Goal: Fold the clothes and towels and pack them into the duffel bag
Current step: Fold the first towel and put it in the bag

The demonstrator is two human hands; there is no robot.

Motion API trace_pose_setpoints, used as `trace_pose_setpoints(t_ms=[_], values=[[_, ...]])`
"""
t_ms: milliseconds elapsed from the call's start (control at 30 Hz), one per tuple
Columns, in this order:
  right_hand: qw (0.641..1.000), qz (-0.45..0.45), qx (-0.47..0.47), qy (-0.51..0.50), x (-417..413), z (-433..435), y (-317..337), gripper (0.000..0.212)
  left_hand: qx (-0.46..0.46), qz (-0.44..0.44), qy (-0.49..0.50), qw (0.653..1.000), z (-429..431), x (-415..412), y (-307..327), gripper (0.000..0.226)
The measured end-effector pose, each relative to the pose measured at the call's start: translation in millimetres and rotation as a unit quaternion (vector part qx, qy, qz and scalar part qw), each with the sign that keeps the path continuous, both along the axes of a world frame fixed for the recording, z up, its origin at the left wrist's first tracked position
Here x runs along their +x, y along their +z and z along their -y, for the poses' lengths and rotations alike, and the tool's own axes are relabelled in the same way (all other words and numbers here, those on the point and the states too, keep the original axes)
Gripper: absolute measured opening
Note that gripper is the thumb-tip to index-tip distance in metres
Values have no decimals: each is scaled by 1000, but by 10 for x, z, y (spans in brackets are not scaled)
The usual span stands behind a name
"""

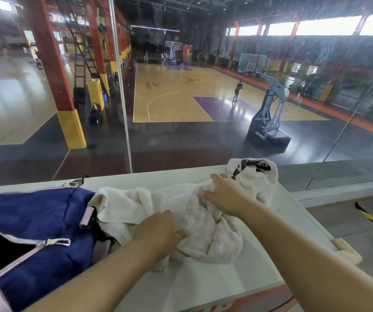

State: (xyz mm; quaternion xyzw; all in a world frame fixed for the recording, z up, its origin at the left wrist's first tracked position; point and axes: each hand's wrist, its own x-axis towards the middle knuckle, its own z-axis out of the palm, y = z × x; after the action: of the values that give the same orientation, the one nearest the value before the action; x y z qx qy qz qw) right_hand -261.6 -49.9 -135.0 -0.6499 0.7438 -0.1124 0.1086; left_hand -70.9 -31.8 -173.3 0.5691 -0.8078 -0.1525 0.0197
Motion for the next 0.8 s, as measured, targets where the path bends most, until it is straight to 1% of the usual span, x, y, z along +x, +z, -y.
trace_pose_setpoints(t_ms=[67,133,233,300,333,367,433,500,567,633,733,800], values=[[999,-40,34,4,30,111,-54,58,-4,-9,44,999,13,-55,-49,60],[997,-54,50,-16,56,189,-84,56,-3,-11,69,998,31,-68,-78,63],[996,-38,58,-51,24,284,-158,54,23,1,69,997,60,-46,-106,64],[998,0,58,-39,-13,310,-199,41,33,-1,66,997,53,-43,-110,62],[998,14,50,-34,-26,304,-198,34,30,-16,70,997,44,-42,-106,59],[998,25,41,-31,-32,284,-185,32,26,-42,77,996,36,-32,-99,56],[998,56,17,-29,-48,229,-143,41,15,-111,92,989,26,1,-55,48],[993,114,-7,-32,-79,172,-115,46,0,-165,95,982,22,61,4,44],[985,163,-32,-37,-117,129,-102,38,-16,-207,88,974,32,144,73,51],[982,179,-51,-30,-152,96,-89,24,-32,-229,81,970,49,242,177,59],[989,141,-48,-18,-133,38,-61,14,-51,-209,78,974,64,403,363,64],[995,93,-32,-23,-69,-7,-43,8,-75,-156,92,981,55,508,485,56]])
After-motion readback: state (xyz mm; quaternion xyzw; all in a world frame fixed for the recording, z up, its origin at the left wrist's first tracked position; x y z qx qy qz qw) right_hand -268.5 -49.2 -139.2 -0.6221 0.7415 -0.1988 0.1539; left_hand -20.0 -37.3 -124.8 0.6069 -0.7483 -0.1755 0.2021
